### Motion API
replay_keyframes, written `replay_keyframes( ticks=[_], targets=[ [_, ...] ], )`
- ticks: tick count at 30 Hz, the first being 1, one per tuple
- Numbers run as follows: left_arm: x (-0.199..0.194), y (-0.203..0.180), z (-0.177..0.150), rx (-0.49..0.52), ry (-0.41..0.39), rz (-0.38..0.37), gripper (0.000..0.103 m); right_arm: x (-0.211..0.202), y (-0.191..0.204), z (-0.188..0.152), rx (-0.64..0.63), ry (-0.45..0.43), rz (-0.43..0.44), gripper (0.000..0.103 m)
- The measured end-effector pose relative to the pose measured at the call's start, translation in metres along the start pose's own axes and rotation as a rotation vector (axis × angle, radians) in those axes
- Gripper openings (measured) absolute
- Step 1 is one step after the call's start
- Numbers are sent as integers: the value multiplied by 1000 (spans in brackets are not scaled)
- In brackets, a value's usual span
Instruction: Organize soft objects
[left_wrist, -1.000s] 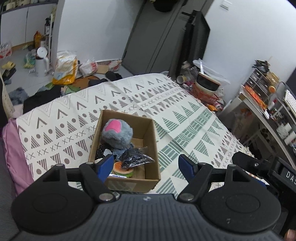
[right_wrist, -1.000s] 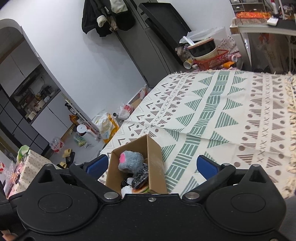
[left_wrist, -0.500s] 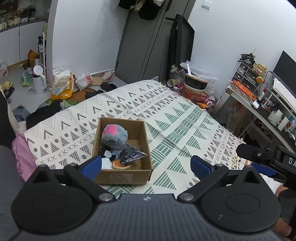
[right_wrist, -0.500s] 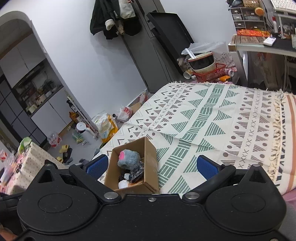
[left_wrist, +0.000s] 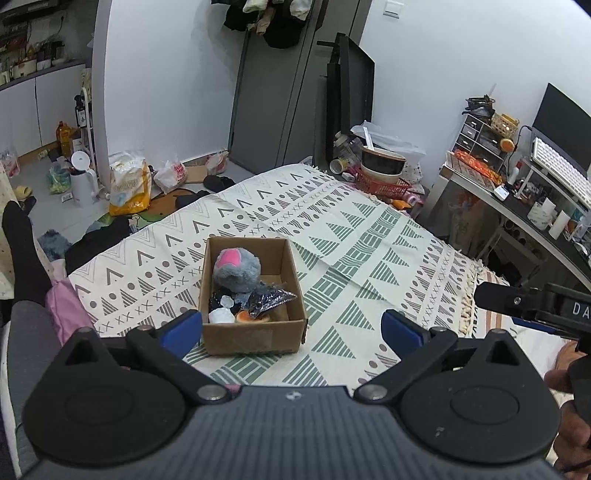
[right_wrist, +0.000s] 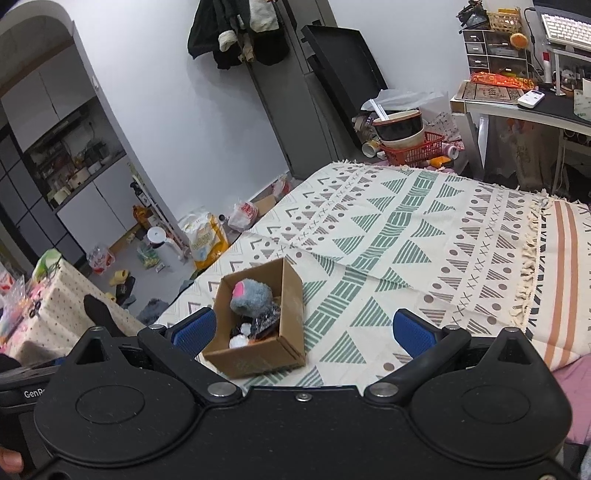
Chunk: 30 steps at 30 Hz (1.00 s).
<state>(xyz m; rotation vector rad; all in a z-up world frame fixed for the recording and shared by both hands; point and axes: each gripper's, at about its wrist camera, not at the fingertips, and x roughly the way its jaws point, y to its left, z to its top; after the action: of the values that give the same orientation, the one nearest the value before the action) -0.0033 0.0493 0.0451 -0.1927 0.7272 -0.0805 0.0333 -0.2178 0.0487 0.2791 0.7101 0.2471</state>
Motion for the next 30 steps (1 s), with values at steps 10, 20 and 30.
replay_keyframes(
  ticks=[10, 20, 30],
  targets=[
    [-19, 0, -14, 36, -1, 6, 102, -18, -1, -8, -8, -2, -11, 103],
    [-33, 0, -22, 45, -6, 14, 102, -32, -1, -18, -27, 5, -16, 103],
    [-47, 2, -27, 33, -33, 32, 102, -41, 4, -25, -55, 14, -16, 103]
  ],
)
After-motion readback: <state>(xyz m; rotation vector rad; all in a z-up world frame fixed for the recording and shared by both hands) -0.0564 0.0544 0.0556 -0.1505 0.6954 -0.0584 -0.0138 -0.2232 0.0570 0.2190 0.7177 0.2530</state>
